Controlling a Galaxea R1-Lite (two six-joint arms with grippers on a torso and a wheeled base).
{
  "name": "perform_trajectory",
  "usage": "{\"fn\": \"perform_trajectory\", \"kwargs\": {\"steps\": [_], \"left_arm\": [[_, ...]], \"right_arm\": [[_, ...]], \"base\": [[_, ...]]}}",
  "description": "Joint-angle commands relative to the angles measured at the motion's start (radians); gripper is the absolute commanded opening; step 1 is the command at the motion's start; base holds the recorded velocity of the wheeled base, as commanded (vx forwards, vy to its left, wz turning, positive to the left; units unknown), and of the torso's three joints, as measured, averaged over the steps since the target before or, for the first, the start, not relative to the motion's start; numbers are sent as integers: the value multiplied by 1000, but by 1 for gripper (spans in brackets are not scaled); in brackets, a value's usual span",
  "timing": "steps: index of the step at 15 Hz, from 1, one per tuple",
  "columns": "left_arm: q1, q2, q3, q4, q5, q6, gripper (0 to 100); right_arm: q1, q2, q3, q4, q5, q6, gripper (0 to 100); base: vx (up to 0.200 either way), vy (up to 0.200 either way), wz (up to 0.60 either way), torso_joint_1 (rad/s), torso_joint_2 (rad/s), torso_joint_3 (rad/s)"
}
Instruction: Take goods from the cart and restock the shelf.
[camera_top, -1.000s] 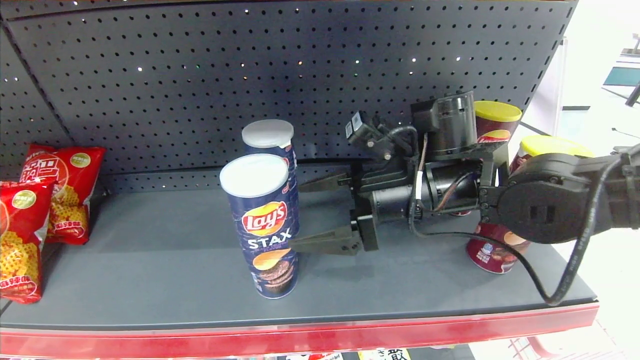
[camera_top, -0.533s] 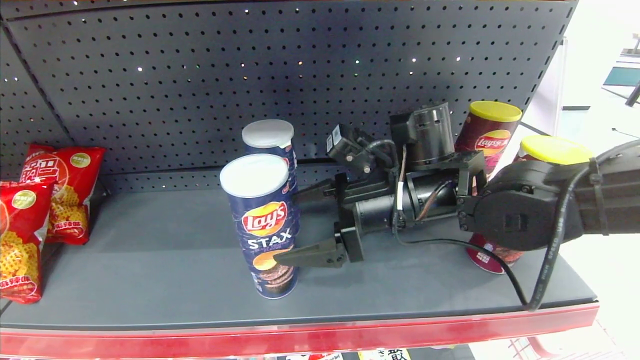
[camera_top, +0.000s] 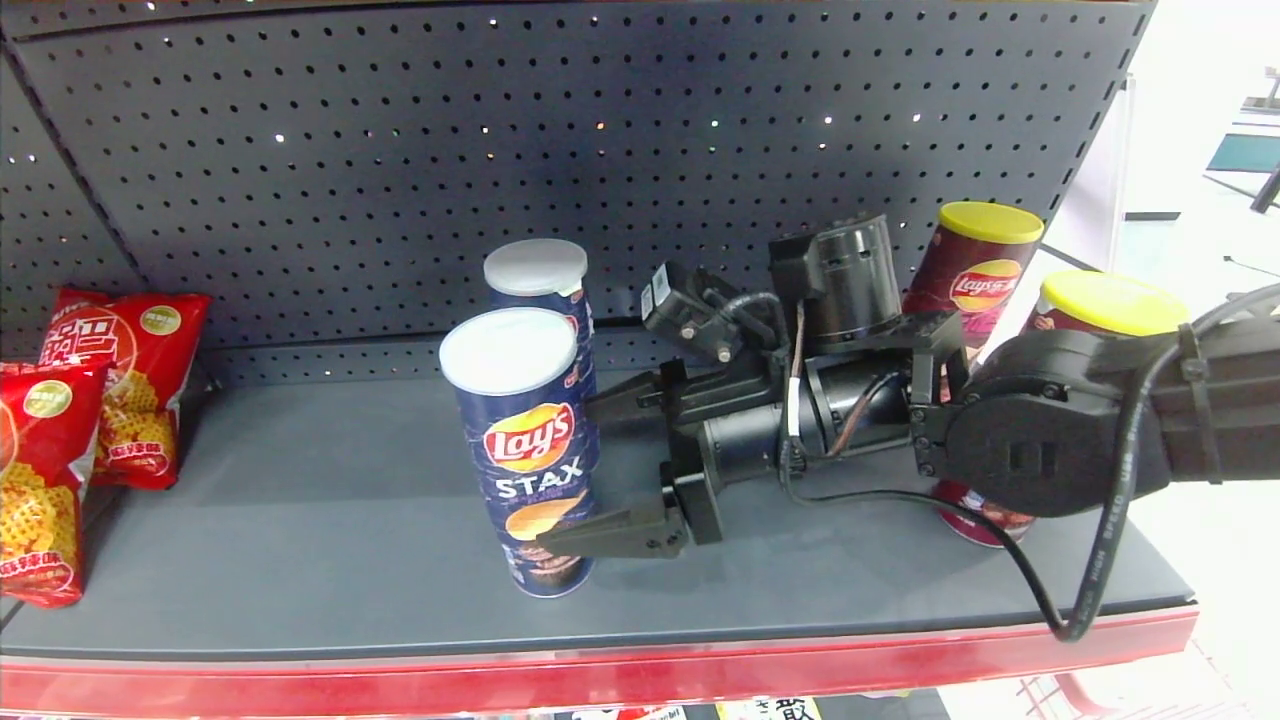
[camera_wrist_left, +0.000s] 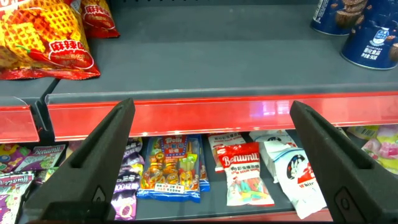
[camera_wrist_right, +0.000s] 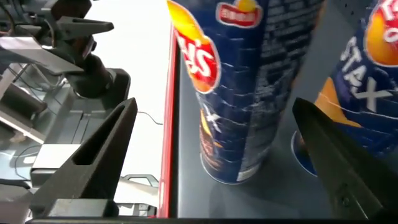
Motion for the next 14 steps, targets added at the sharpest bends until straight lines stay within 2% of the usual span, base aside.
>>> {"fn": "perform_trajectory", "kwargs": {"steps": [1, 14], "left_arm": [[1, 1, 0, 0, 0, -2, 100], [0, 1, 0, 0, 0, 0, 100]], "right_arm": [[8, -9, 4, -1, 0, 1, 100], [31, -49, 62, -1, -4, 2, 100]], "base": [[0, 0, 0, 0, 0, 0], [0, 0, 0, 0, 0, 0]]}}
